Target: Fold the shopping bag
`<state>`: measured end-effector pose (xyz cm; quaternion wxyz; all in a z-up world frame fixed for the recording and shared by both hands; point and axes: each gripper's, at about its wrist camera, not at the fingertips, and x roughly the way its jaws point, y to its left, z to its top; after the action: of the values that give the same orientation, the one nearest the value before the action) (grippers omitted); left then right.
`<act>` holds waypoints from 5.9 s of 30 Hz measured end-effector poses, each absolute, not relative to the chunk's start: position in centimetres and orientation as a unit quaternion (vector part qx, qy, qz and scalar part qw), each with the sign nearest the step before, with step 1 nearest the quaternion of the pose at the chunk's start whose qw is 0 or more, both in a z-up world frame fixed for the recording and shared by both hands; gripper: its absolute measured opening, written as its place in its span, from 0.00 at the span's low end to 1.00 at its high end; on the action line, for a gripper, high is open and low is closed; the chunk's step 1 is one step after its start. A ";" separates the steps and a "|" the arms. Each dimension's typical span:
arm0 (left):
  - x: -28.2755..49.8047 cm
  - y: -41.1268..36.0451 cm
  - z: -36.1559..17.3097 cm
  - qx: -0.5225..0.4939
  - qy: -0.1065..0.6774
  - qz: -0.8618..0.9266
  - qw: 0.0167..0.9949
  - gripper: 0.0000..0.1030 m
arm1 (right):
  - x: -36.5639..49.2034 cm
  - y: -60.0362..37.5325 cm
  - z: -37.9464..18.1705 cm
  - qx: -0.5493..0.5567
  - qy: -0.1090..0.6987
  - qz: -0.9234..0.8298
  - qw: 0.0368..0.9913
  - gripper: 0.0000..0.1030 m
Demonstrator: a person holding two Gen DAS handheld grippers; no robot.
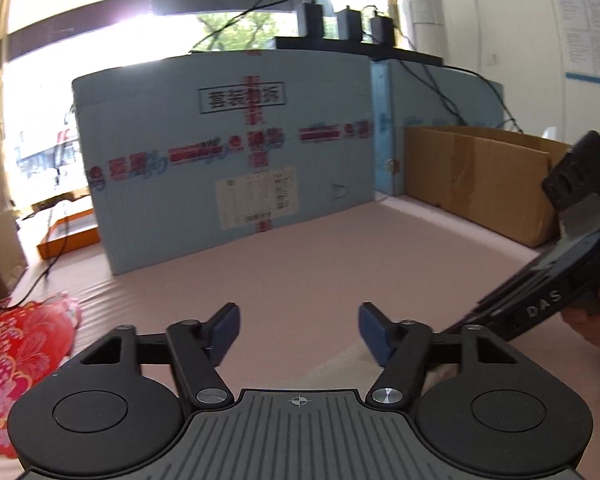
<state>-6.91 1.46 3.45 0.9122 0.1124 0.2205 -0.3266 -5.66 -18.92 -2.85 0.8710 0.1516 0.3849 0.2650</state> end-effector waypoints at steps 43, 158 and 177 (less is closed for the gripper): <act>-2.7 4.4 -0.3 -0.028 0.311 -0.384 0.869 0.34 | -10.6 -18.6 -2.8 0.167 0.375 0.331 0.850 0.01; -6.1 -0.3 -0.1 0.084 0.282 -0.373 0.880 0.65 | -5.0 -20.9 -0.7 -0.098 0.378 0.415 0.821 0.05; -6.7 -1.1 -0.1 0.114 0.263 -0.368 0.885 0.65 | -5.0 -26.2 -4.3 0.345 0.413 0.359 0.763 0.03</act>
<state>-6.70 -1.06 -0.05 0.8846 0.1145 0.2629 -0.3678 -5.01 -26.15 -4.30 0.7626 0.3449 0.4128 0.3593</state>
